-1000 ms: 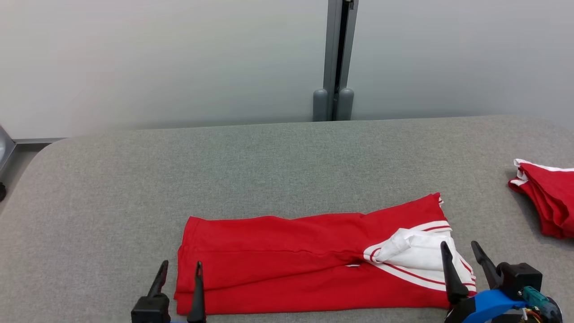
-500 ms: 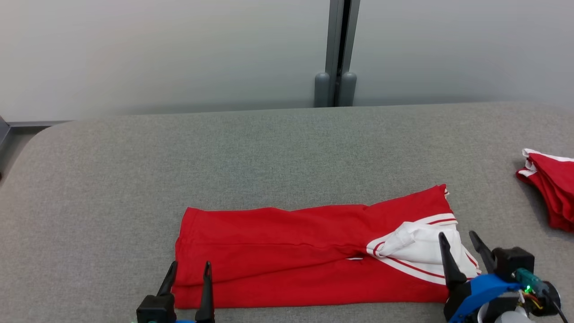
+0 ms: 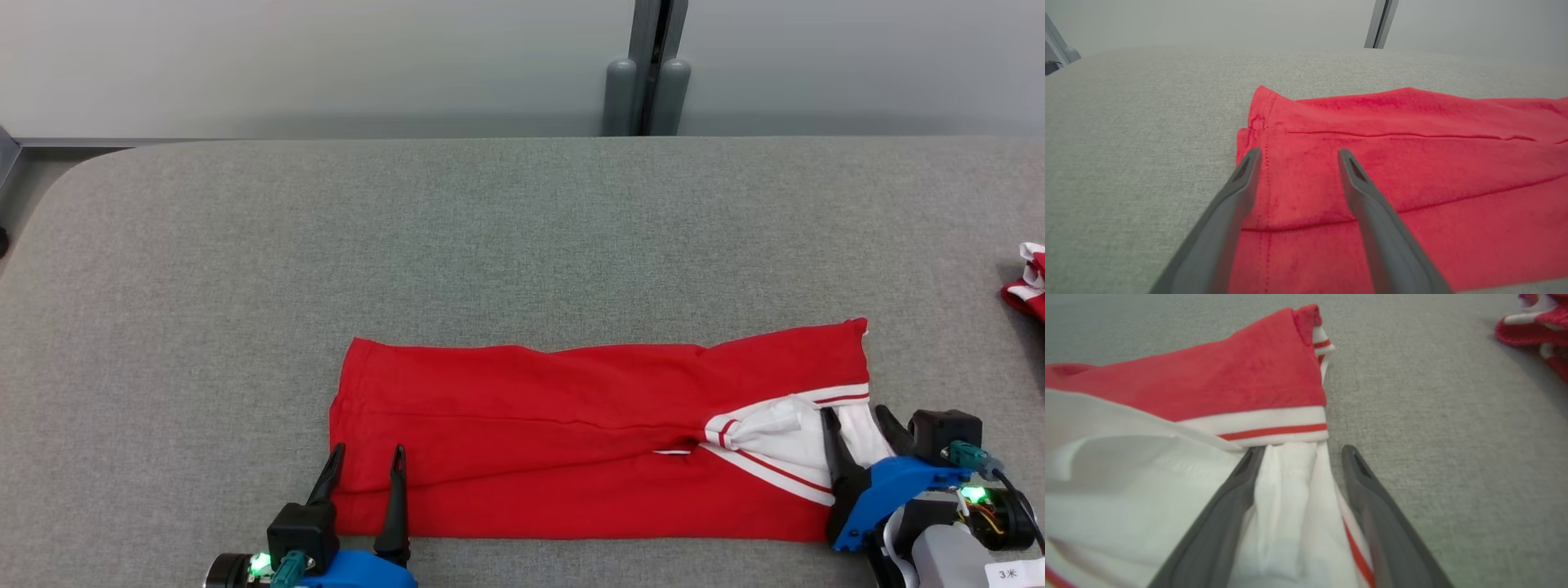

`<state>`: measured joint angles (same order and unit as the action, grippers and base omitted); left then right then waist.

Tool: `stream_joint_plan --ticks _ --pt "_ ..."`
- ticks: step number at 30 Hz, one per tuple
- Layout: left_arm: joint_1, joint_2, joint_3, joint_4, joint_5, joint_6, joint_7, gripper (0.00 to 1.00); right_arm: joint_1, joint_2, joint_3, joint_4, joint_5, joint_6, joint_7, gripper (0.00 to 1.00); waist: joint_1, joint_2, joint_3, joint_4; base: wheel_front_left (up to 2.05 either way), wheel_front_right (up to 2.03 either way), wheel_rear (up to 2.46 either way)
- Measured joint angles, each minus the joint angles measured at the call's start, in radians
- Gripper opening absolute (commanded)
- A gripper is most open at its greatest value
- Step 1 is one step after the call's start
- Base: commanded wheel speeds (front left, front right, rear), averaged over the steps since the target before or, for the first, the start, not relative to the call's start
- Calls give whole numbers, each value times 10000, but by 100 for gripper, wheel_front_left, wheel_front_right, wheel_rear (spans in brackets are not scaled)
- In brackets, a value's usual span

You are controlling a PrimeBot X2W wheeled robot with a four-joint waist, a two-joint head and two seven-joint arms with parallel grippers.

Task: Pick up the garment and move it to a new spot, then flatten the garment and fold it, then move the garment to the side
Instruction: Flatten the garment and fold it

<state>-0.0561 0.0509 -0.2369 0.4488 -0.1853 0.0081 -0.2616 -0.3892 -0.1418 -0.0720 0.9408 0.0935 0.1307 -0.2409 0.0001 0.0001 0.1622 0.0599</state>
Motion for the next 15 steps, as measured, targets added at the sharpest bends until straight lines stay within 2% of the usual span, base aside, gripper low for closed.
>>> stream_joint_plan --ticks 2,3,4,5,10,15 --pt "-53 0 -6 15 -2 4 0 100 -134 65 173 238 343 -19 10 100 0 0 65 11 0 0 0" --pt "-66 0 -17 38 -2 4 0 100 -182 71 278 311 558 -21 13 47 0 0 77 -9 0 0 0" --pt "-70 0 -29 58 -2 4 0 100 -217 56 380 372 692 -21 2 4 -1 0 87 -35 0 0 0" --pt "-71 -2 -35 65 -4 8 0 100 -252 52 460 424 830 -19 -25 0 -2 0 92 -67 0 0 0" --pt "-90 0 -81 117 -73 36 0 100 -277 -40 671 568 1319 31 -178 0 -1 0 10 -261 0 0 0" --pt "-166 -4 -121 209 -71 12 0 100 -39 -648 261 562 1471 58 -244 0 -1 0 -148 -408 0 0 0"
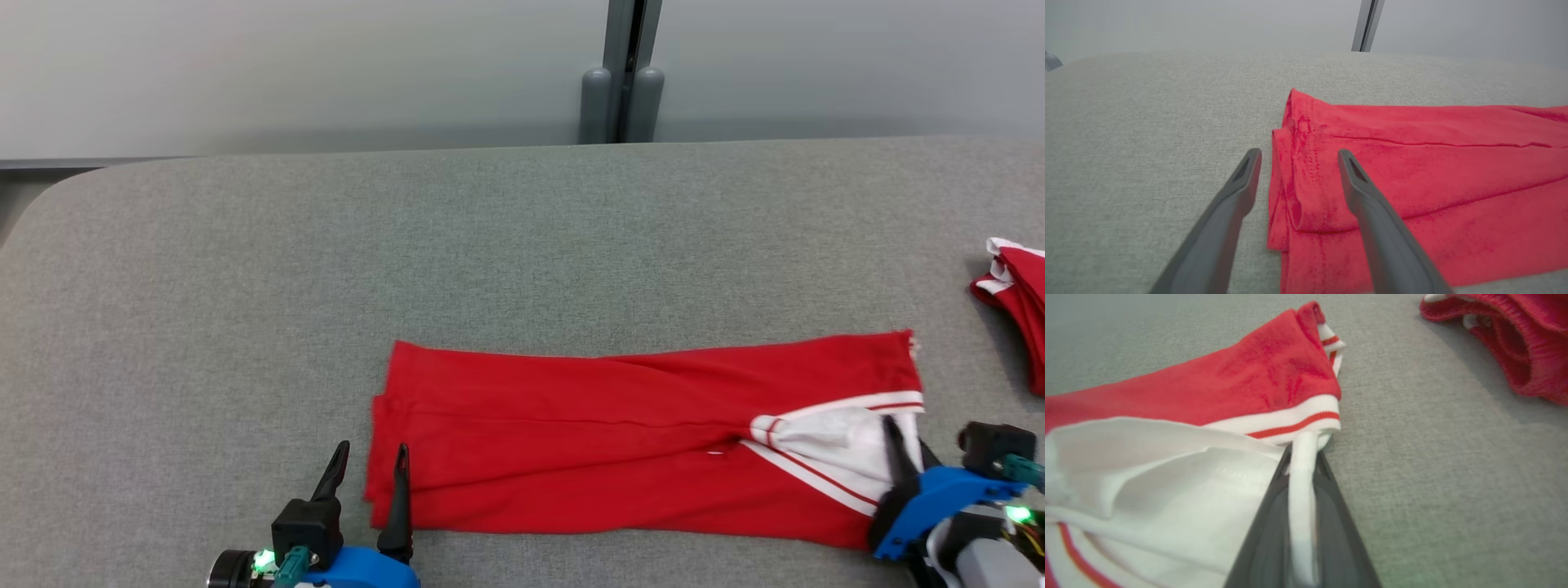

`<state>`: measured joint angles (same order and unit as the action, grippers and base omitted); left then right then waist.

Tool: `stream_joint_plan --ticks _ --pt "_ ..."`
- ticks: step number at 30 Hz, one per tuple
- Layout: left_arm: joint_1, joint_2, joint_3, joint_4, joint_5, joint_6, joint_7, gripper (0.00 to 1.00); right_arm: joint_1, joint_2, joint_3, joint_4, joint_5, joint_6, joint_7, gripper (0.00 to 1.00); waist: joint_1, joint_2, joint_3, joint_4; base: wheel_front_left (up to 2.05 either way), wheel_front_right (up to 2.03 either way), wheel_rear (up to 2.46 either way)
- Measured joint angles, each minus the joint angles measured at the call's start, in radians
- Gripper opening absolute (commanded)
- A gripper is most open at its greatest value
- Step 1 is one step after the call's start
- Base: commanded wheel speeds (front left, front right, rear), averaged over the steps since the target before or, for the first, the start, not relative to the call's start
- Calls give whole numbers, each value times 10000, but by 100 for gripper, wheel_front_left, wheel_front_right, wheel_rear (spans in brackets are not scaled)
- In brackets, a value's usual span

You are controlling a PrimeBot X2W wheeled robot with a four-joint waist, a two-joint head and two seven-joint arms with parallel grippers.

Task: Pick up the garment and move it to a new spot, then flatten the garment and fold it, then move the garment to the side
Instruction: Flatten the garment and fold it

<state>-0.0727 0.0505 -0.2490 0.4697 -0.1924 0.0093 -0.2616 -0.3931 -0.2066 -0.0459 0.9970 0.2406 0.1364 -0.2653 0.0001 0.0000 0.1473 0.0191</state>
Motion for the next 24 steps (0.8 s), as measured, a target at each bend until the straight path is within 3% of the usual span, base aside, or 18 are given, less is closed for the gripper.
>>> stream_joint_plan --ticks 4,8,15,24 --pt "-17 -6 -2 71 0 -17 0 100 297 -337 -353 -690 -56 -48 38 0 0 0 -163 -50 0 0 0" --pt "16 -2 -77 125 -4 -23 0 100 509 38 -102 -1802 148 -58 36 0 0 0 -358 -15 0 0 0" --pt "330 0 -282 309 -102 -79 0 100 1041 1012 1933 -3417 1417 -58 36 0 -1 0 -717 411 0 0 0" --pt "349 0 -652 437 0 -157 0 100 1260 1139 3641 -4222 2658 -58 140 0 -1 0 -1000 1750 0 0 0"
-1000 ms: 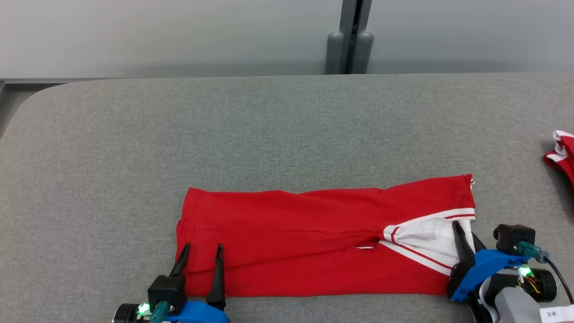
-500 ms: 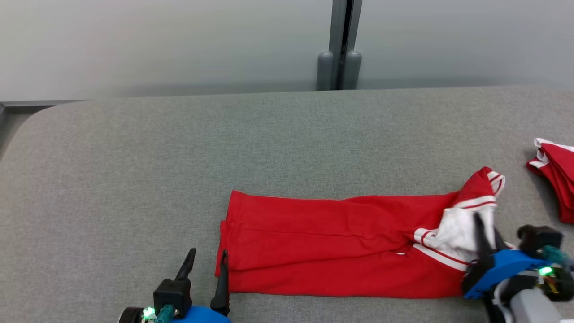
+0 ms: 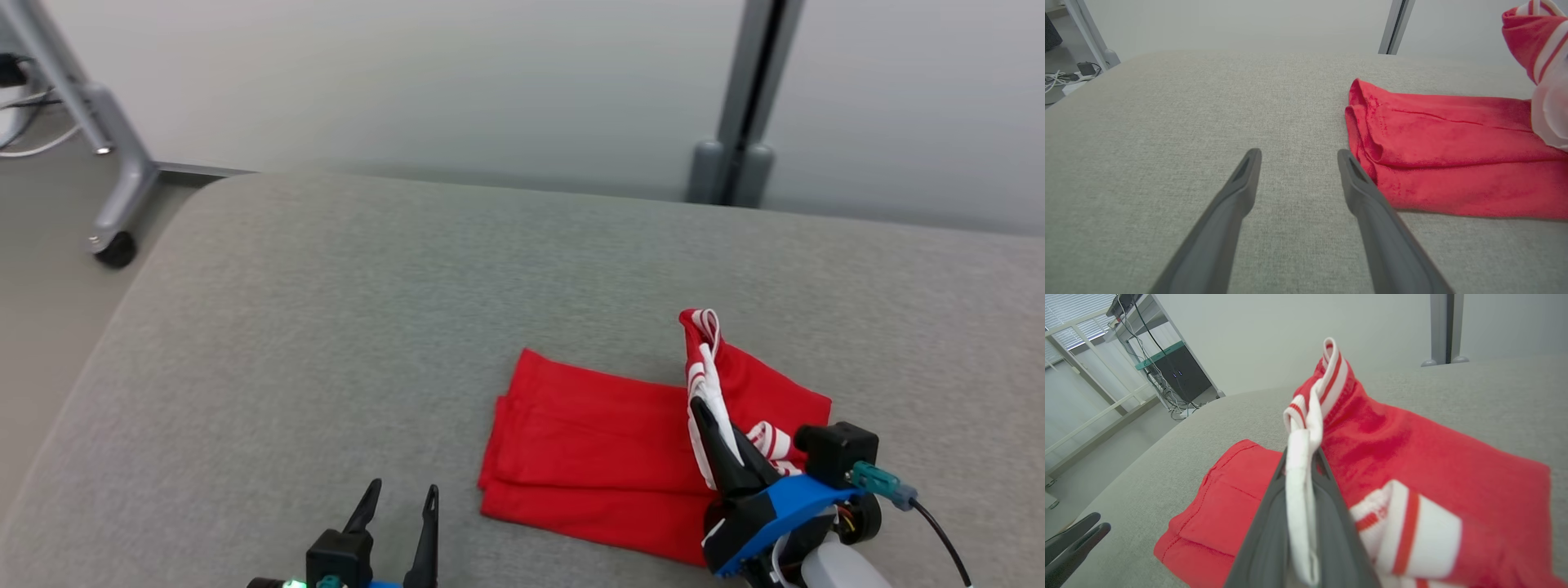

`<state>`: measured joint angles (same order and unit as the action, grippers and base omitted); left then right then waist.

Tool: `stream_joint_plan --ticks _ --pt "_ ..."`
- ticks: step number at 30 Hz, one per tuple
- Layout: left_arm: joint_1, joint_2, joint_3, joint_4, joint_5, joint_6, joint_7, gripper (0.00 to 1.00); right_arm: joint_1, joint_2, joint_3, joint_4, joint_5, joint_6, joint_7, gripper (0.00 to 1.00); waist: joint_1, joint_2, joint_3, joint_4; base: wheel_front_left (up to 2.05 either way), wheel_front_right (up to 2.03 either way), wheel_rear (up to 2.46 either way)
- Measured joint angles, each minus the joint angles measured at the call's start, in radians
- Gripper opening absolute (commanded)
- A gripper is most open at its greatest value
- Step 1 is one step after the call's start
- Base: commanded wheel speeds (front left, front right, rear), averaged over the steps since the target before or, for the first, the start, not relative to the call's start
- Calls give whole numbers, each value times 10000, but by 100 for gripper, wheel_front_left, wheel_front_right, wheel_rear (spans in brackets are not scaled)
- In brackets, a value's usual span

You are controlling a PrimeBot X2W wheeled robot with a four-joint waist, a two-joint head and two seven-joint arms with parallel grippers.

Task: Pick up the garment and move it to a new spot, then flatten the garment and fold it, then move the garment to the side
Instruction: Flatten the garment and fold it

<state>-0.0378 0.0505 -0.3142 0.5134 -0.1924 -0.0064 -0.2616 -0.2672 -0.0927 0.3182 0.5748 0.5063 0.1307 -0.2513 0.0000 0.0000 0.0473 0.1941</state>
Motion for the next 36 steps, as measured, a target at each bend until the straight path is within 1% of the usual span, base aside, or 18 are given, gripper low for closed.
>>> stream_joint_plan --ticks 9,13,14,15,16,17,21,25,32,33,35,36 --pt "-61 0 -428 -6 12 -90 0 100 -279 173 424 470 176 0 -15 0 0 0 105 1536 0 0 0" --pt "-47 0 -500 -17 8 -81 0 100 -474 247 562 748 242 0 -54 0 0 0 228 1957 0 0 0" --pt "-41 0 -499 -21 2 -67 0 100 -522 267 617 817 255 0 -54 2 0 0 253 2014 0 0 0" --pt "-36 0 -499 -27 2 -50 0 100 -552 282 690 828 345 0 -56 36 0 0 266 2050 0 0 0" --pt "-23 0 -495 -35 2 -27 0 100 -581 293 803 802 493 -2 -58 82 1 0 269 2062 0 0 0" --pt "-2 0 -481 -38 2 -23 0 100 -602 326 897 769 637 0 -67 100 0 0 267 2048 0 0 0" --pt "11 0 -378 -81 2 15 0 100 -659 372 968 608 834 0 -84 100 1 0 284 1814 0 0 0" --pt "-2 0 -290 -146 4 21 0 100 -629 230 334 286 556 0 -100 100 1 0 294 1407 0 0 0" --pt "-66 0 -115 -234 92 86 0 100 -28 130 -1404 -73 -949 0 -104 100 0 0 206 444 0 0 0" --pt "-66 0 -115 -234 92 86 0 100 -28 130 -1404 -73 -949 0 -104 100 0 0 206 444 0 0 0" --pt "-91 -2 -2 -255 132 123 0 100 148 161 -1810 -155 -1344 0 -102 100 0 0 159 145 0 0 0" --pt "-108 0 123 -290 178 163 0 100 317 203 -2138 -228 -1753 0 -104 100 0 0 97 -142 0 0 0"
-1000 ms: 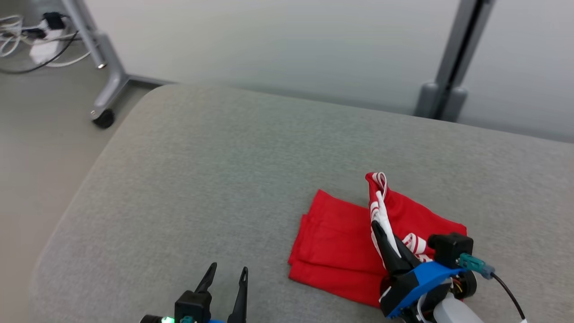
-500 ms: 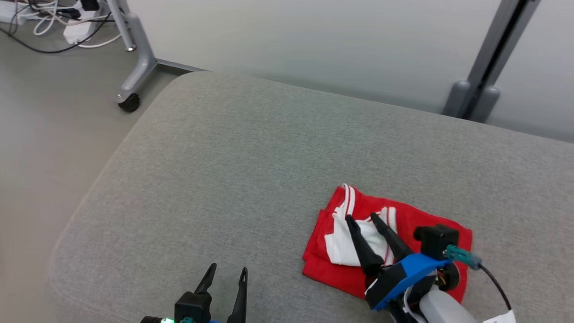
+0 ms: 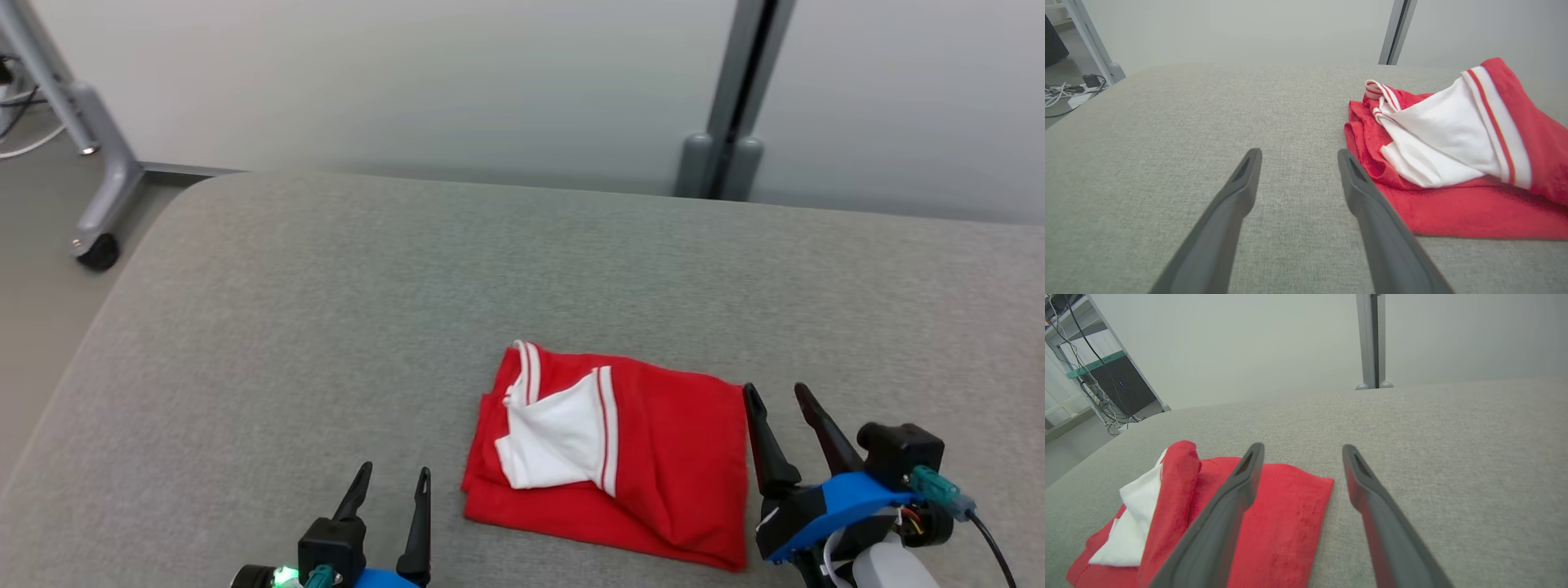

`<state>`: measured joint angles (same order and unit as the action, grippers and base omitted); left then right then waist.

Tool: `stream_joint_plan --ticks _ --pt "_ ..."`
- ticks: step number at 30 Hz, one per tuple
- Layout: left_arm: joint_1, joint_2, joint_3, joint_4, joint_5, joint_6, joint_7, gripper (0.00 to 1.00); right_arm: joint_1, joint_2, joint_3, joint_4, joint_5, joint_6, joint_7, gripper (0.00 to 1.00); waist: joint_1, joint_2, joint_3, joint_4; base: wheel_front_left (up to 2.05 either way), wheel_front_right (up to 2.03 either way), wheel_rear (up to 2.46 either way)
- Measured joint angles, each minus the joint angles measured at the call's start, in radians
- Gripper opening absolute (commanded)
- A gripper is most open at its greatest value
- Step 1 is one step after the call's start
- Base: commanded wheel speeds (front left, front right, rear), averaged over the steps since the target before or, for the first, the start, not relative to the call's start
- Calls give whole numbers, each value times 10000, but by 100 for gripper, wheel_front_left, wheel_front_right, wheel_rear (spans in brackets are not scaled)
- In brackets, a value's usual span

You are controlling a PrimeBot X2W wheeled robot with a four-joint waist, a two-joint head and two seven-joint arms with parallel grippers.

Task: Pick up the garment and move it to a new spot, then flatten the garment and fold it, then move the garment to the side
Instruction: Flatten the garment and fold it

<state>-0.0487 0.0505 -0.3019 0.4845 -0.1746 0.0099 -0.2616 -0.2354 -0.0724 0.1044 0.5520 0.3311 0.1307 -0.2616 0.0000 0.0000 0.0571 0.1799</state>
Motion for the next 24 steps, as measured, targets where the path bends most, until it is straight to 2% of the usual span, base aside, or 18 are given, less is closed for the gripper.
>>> stream_joint_plan --ticks 10,16,24 --pt "329 -4 481 -295 180 79 0 100 890 136 -681 -303 -1710 0 0 100 0 0 -321 -1089 0 0 0" --pt "683 -4 656 -591 180 161 0 100 1510 184 -1221 -437 -2203 0 0 100 0 0 -555 -1482 0 0 0" --pt "830 0 711 -675 176 159 0 100 1652 199 -1087 -453 -2040 0 0 100 0 0 -631 -1537 0 0 0"
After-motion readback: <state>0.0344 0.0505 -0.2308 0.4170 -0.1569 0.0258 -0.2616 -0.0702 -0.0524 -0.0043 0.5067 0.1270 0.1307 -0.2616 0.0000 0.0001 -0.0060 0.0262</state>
